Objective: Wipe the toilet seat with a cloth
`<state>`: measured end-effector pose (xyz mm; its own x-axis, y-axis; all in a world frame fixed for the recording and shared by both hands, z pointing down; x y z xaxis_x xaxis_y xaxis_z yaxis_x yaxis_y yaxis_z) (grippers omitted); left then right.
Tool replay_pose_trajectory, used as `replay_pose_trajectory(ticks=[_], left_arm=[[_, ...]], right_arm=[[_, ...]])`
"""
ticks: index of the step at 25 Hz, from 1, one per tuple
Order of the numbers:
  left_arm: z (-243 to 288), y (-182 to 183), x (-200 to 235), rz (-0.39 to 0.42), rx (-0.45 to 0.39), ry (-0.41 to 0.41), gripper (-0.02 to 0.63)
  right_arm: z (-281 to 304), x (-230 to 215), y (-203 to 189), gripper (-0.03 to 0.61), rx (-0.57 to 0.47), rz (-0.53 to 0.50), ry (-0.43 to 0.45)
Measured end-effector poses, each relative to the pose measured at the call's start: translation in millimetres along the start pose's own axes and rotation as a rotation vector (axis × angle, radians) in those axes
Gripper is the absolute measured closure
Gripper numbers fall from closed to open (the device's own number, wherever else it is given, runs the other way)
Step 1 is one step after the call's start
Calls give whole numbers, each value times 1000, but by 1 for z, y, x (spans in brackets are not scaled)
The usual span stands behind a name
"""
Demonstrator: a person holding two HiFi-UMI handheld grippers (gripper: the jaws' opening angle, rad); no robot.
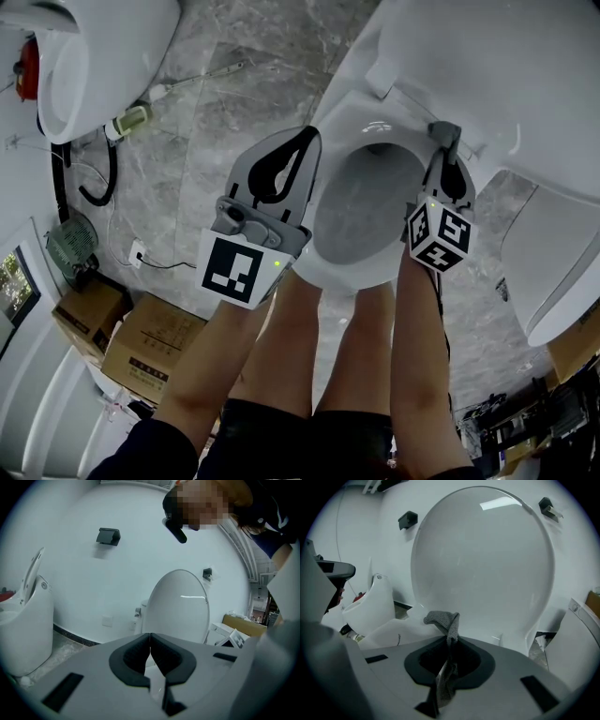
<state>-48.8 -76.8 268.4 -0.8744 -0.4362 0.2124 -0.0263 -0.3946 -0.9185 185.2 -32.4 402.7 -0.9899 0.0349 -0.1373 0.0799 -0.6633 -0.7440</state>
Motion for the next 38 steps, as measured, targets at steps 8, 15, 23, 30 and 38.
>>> replay_pose_trajectory(ticks=[8, 15, 23, 30, 38], left_arm=[[-7, -3, 7, 7, 10, 4, 594], [-13, -6, -3, 19, 11, -11, 594], [-13, -3, -11, 25, 3, -23, 594], [-12, 1, -18, 17, -1, -22, 594], [-10, 3, -9, 7, -13, -8, 594]], right_arm=[[46, 77, 21, 534, -55, -19, 224], [58, 103, 31, 537, -82, -47, 329], [31, 43, 18, 537, -63, -65, 179], [-28, -36, -16, 537, 74, 10, -55], [-27, -31, -20, 535, 137, -179, -54]])
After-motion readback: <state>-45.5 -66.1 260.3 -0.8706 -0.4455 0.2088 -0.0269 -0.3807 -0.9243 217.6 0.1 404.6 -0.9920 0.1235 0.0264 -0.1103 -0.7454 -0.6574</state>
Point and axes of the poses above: the fingertips, and each gripper's own axes: z forward along the fingers, x to its left, y out of its top, the point moved 4 cm from there along -z, backward along the fingers, and after that the axes turned 9 degrees about y, right-handed, at the moved point
